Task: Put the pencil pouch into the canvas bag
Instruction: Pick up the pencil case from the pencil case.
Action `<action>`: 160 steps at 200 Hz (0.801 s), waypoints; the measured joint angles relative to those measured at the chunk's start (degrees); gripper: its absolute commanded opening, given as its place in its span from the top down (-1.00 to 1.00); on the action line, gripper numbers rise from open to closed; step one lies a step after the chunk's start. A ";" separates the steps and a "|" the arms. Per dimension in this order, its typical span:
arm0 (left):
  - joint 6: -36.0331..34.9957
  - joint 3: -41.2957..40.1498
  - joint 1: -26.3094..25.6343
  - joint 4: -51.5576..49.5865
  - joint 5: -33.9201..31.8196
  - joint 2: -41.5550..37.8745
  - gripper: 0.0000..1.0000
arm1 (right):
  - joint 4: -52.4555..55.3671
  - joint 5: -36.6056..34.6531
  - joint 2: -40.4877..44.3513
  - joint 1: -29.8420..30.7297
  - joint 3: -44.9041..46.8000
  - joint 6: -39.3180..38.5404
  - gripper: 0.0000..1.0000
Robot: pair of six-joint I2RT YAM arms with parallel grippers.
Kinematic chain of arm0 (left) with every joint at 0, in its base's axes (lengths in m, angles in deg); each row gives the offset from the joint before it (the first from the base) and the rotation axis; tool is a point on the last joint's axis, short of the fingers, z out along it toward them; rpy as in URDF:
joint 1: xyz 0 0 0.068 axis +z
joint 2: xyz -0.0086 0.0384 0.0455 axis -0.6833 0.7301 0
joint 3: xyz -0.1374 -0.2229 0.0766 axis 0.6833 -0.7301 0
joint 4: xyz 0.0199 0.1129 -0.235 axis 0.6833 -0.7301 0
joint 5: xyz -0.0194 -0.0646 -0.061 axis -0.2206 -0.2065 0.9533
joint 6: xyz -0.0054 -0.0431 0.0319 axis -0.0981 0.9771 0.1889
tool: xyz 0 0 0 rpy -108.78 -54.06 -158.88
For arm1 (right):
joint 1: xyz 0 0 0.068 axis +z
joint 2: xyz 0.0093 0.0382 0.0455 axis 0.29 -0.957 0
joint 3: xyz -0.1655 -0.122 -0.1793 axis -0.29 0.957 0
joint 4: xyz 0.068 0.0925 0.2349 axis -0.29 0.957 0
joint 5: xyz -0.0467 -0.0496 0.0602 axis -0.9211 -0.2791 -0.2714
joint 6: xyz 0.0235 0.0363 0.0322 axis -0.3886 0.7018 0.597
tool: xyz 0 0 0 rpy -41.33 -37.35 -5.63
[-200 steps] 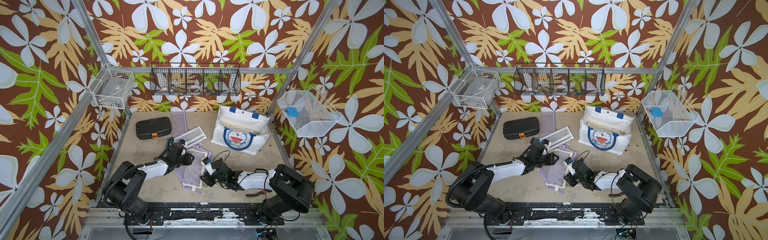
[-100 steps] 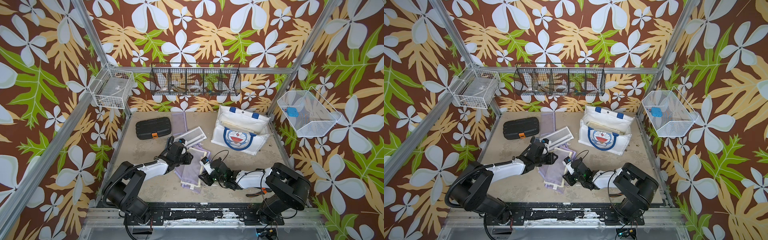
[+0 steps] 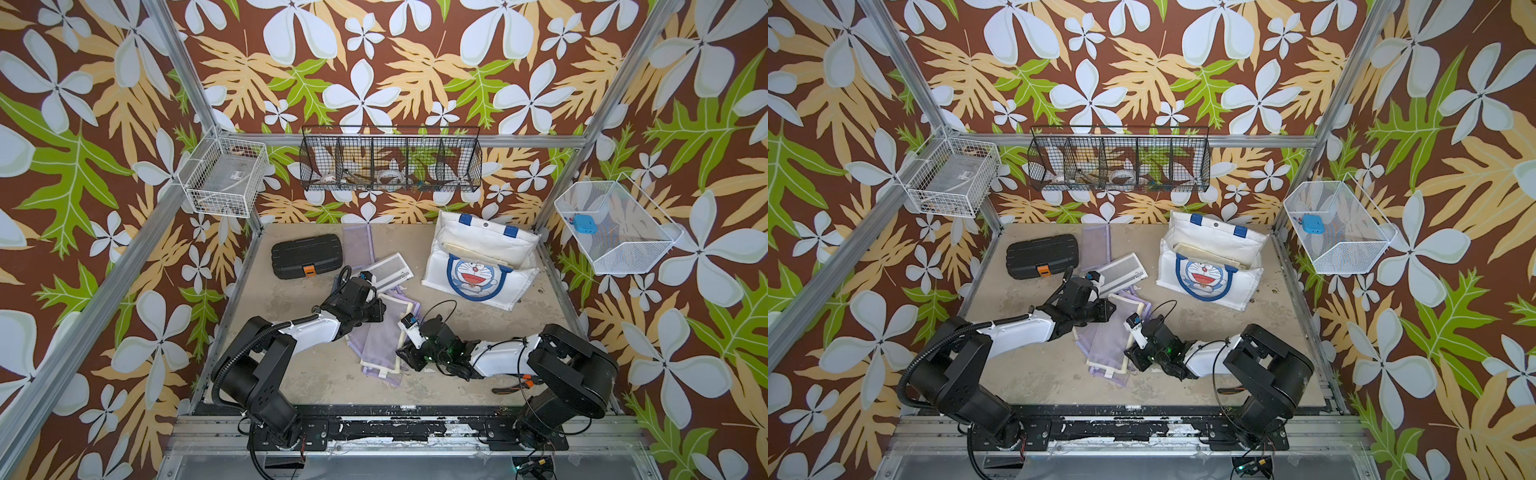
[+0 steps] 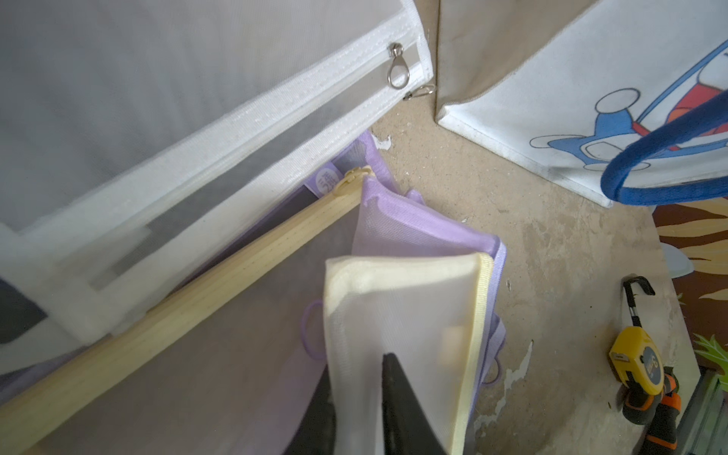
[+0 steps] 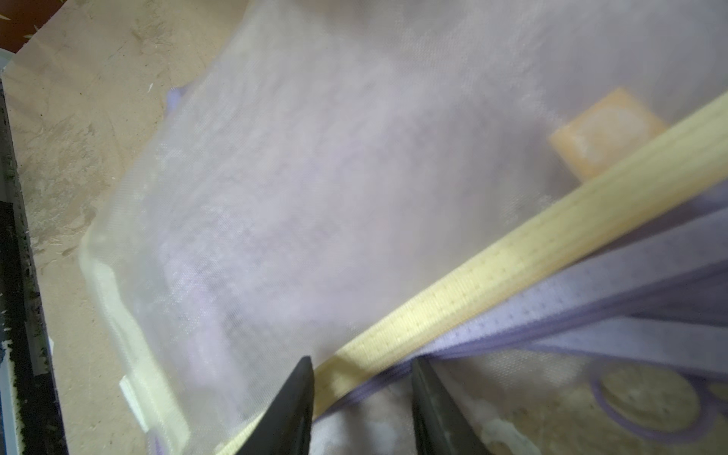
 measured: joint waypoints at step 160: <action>-0.87 -2.16 0.13 -4.39 -1.73 -6.62 1.00 | -0.02 0.37 0.17 0.00 0.00 -0.02 0.09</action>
